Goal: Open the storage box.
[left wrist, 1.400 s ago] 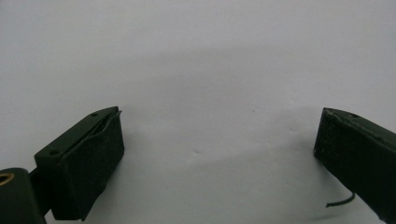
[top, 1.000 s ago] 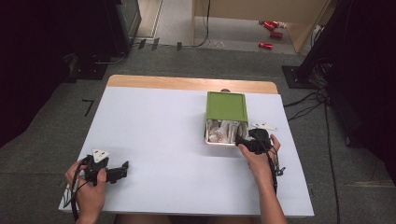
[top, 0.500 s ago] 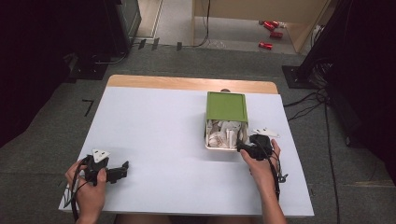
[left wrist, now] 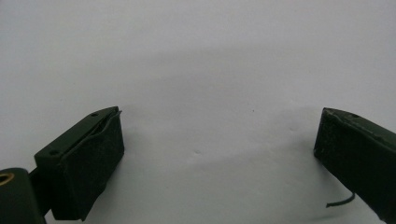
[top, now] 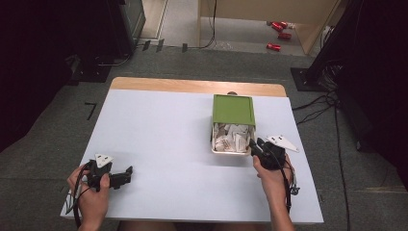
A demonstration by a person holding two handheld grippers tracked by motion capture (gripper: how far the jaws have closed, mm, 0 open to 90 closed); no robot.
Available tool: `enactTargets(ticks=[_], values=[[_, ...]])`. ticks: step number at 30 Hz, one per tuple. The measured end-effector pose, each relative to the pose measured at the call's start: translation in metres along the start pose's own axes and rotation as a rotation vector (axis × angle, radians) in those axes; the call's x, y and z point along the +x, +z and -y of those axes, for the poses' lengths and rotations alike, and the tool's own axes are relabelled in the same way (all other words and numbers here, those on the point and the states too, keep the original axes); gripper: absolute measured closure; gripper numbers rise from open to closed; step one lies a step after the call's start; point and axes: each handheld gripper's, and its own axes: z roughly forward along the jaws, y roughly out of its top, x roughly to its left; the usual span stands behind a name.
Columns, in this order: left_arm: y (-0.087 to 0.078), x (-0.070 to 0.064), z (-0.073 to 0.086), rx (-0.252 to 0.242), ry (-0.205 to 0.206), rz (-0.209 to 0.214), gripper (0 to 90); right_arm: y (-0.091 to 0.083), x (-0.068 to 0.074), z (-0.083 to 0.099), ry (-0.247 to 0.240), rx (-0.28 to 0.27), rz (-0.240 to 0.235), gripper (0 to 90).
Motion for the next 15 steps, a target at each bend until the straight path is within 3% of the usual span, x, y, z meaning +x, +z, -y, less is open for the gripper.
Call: enactTargets(ticks=[2,5,10,15], values=[[0.0,0.0,0.0,0.0,0.0,0.0,1.7,-0.002,0.002,-0.002,0.006,-0.016,0.0,72.3],[0.0,0.0,0.0,0.0,0.0,0.0,1.7,0.0,0.006,-0.004,-0.002,0.018,0.0,74.8],[0.0,0.0,0.0,0.0,0.0,0.0,1.7,0.002,0.012,-0.006,-0.039,-0.007,0.034,76.6],[0.0,0.0,0.0,0.0,-0.001,0.001,1.7,0.005,0.016,-0.007,-0.023,-0.009,0.078,86.3]])
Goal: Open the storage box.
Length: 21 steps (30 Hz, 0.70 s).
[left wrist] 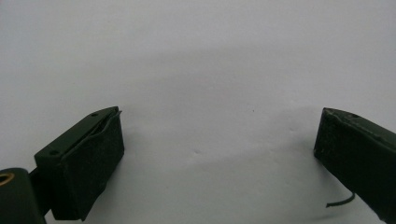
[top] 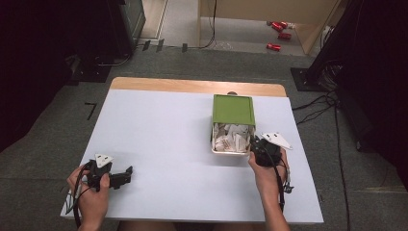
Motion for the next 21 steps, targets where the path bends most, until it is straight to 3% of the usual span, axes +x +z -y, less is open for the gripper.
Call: enactTargets(ticks=[4,13,21], values=[[0.0,0.0,0.0,0.0,0.0,0.0,1.7,0.0,0.004,0.001,-0.03,-0.009,0.035,87.2],[0.0,0.0,0.0,0.0,-0.001,0.001,1.7,-0.005,0.004,-0.001,0.014,0.002,0.033,89.8],[0.0,0.0,0.0,0.001,0.0,0.001,1.7,-0.013,0.005,0.001,0.011,0.005,0.037,90.0]])
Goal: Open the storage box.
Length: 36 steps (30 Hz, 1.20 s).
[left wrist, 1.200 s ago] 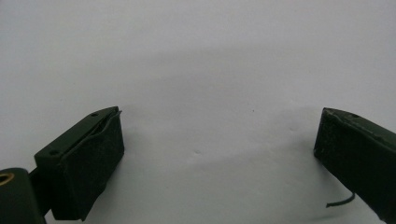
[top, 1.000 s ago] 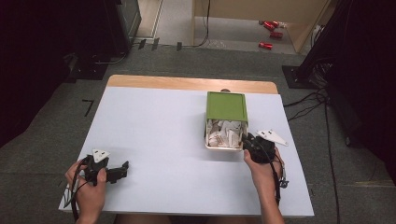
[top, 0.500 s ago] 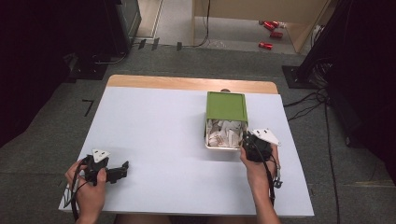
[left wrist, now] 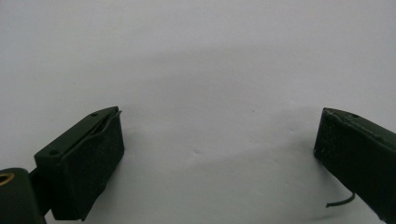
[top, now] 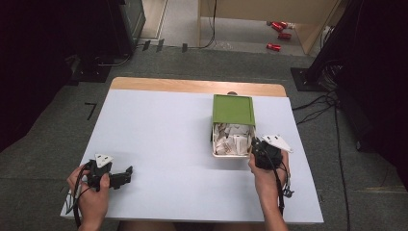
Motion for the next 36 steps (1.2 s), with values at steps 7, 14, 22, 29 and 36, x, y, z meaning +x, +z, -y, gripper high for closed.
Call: enactTargets(ticks=[7,14,22,29,36], values=[[0.0,0.0,0.0,0.0,0.001,0.0,1.7,-0.012,0.0,0.006,-0.001,0.005,-0.005,90.0],[0.0,0.0,0.0,0.0,0.001,0.0,1.7,-0.023,0.0,0.015,0.009,-0.002,-0.01,90.0],[0.0,0.0,0.0,0.0,0.001,0.0,1.7,-0.032,-0.001,0.025,0.031,-0.008,-0.021,90.0],[0.0,0.0,0.0,0.0,0.001,0.0,1.7,-0.037,-0.002,0.032,0.039,-0.011,-0.028,90.0],[0.0,0.0,0.0,0.0,0.001,0.0,1.7,-0.039,-0.002,0.035,0.023,-0.009,-0.028,89.4]])
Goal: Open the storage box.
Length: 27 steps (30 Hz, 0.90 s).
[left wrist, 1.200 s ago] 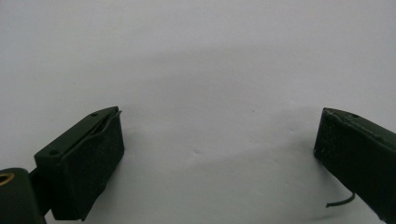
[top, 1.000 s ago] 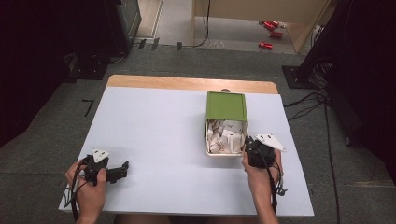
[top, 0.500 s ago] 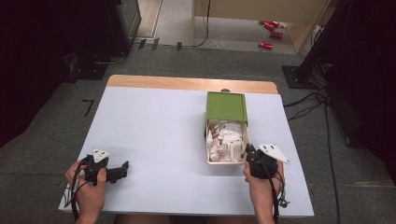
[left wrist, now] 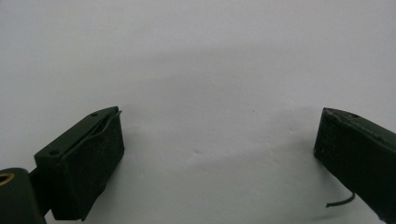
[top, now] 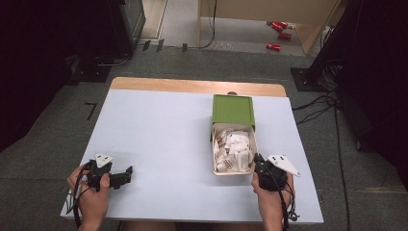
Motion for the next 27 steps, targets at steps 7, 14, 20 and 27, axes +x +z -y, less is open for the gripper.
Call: enactTargets(ticks=[7,14,20,27], values=[[0.0,0.0,0.0,-0.001,0.0,0.0,1.7,-0.01,0.002,-0.011,-0.006,-0.061,-0.041,70.2],[0.0,0.0,0.0,-0.001,0.0,-0.001,1.7,-0.016,0.007,-0.019,-0.019,-0.076,-0.071,64.2],[0.0,0.0,0.0,-0.001,0.0,-0.001,1.7,-0.021,0.013,-0.025,-0.053,-0.096,-0.094,57.9],[0.0,0.0,0.0,-0.002,0.0,-0.001,1.7,-0.02,0.023,-0.025,-0.075,-0.081,-0.136,54.3]])
